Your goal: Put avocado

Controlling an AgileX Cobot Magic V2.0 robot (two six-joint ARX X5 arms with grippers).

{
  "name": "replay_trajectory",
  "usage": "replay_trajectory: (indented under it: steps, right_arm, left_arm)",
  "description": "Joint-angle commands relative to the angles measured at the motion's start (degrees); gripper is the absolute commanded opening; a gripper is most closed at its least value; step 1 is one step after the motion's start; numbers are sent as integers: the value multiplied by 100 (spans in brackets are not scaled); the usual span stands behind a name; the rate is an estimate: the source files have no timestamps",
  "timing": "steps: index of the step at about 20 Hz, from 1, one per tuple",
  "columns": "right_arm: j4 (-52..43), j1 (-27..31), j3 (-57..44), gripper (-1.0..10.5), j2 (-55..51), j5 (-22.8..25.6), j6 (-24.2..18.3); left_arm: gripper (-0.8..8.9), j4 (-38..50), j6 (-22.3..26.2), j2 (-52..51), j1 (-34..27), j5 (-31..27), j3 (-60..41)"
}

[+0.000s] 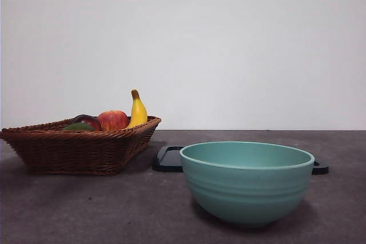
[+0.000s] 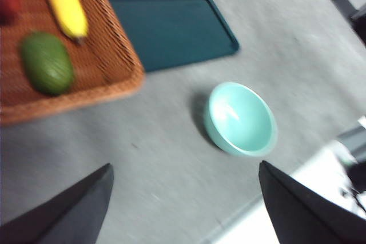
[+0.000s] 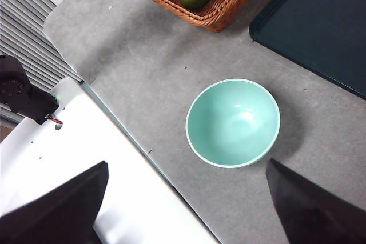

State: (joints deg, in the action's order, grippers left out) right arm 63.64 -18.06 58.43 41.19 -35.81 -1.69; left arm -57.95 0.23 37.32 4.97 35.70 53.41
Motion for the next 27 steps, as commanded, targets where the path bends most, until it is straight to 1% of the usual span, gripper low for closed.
replay_trajectory:
  steps: [1,6,11,15,19,22,25,27]
  right_arm:
    - [-59,-35,120,443,37,2,-24]
    - [-61,-35,120,443,37,4,-24]
    - [-63,-35,120,443,76,4,-22]
    - [-72,-35,120,443,142,7,-22]
    - [-76,-35,120,443,151,7,-22]
    - [-76,-35,120,443,151,7,-20]
    - [-76,-35,120,443,151,33,-20]
    - [-76,-35,120,443,151,33,-17]
  left_arm:
    - [412,299,-140,173,31,-251,131]
    - [405,1064,-404,1027,282,-809,232]
    - [404,1639,-411,2393,728,-1666,754]
    - [403,1718,-391,3635,1095,-2540,1405]
    - [403,1753,-343,4507,1263,-2973,1777]
    - [403,2004,-326,5130,1327,-3023,1816]
    - [403,2194,-323,5670,1381,-3311,1816]
    - [403,2334,-323,5954,1390,-3335,1816]
